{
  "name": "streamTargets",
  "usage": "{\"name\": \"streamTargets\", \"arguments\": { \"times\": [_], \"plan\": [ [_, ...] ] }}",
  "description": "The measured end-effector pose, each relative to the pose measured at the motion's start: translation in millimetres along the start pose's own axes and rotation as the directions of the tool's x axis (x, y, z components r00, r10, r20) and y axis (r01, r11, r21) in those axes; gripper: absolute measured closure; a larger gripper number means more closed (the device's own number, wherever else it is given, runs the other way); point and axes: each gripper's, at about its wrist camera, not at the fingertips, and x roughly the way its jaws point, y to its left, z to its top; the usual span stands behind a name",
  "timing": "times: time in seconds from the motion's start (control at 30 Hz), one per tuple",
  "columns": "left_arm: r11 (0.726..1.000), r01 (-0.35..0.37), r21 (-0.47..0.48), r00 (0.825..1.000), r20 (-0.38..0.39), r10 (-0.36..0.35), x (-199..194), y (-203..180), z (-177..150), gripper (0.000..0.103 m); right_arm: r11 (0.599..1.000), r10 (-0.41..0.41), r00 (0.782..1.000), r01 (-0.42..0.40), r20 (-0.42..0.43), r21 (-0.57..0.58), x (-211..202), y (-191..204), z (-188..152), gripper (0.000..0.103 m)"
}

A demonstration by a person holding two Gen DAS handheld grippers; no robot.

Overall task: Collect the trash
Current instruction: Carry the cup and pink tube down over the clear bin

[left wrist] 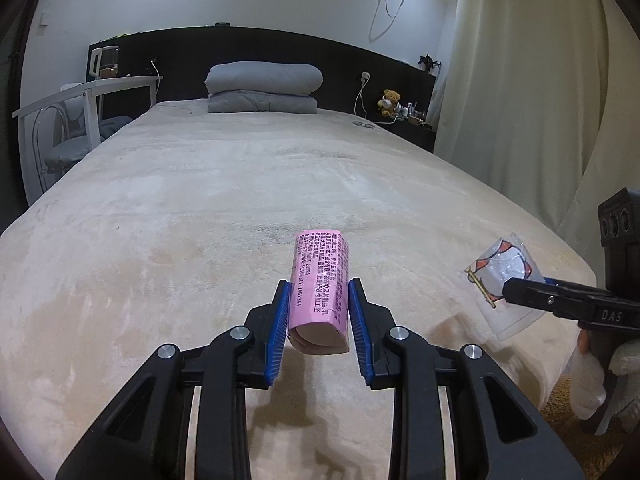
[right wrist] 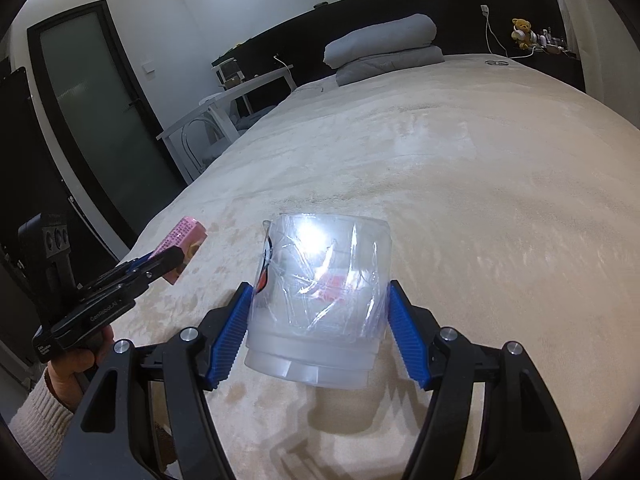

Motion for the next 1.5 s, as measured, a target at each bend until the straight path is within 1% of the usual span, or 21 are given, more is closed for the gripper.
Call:
{"name": "streamTargets", "arguments": {
  "times": [0.3,0.7,1.03,1.33,1.5],
  "plan": [
    [0.999,0.036,-0.008,0.998,0.049,-0.035,-47.7,-27.2,-23.0,0.075,1.0,-0.011,1.0,0.011,0.005,-0.015,-28.8,8.5,-32.5,0.036],
    [0.998,0.059,-0.016,0.996,0.073,-0.058,-93.4,-55.2,-53.7,0.075,1.0,-0.018,0.999,0.018,0.031,-0.008,-77.5,17.4,-76.9,0.036],
    [0.997,0.073,-0.009,0.995,0.065,-0.073,-127.8,-74.1,-84.8,0.075,0.999,-0.008,0.999,0.01,0.036,-0.043,-111.1,35.4,-112.7,0.036],
    [0.995,0.102,0.017,0.994,0.047,-0.103,-144.9,-89.8,-104.5,0.075,0.995,-0.014,0.999,0.017,0.029,-0.095,-134.4,52.8,-142.0,0.036],
    [0.993,0.117,0.018,0.993,0.027,-0.117,-152.1,-95.4,-116.8,0.075,0.996,-0.015,1.0,0.015,0.005,-0.09,-140.2,57.6,-158.3,0.036]
  ]
}}
